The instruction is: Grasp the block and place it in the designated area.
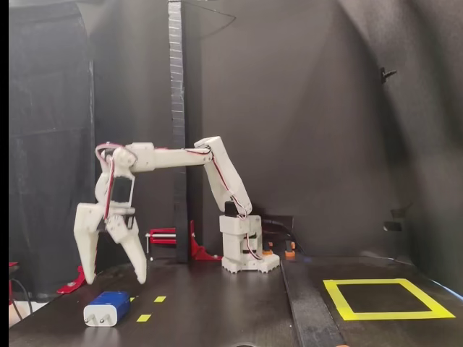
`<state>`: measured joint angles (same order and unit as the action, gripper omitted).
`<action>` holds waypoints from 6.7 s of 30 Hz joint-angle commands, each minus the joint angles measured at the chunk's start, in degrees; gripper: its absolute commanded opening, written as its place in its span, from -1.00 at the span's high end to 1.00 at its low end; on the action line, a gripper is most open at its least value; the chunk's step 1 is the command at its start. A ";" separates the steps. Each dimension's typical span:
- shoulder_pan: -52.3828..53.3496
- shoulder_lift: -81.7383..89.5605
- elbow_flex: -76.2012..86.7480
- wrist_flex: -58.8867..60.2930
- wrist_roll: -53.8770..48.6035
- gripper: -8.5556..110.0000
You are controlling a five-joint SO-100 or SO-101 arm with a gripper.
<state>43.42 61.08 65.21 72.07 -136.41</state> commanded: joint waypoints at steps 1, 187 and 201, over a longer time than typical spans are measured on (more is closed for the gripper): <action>0.62 -0.62 -2.37 -1.23 -0.88 0.24; -79.89 16.17 -1.41 27.69 80.77 0.54; -89.38 16.17 0.97 27.51 87.98 0.54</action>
<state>-45.44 73.39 66.18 99.49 -48.78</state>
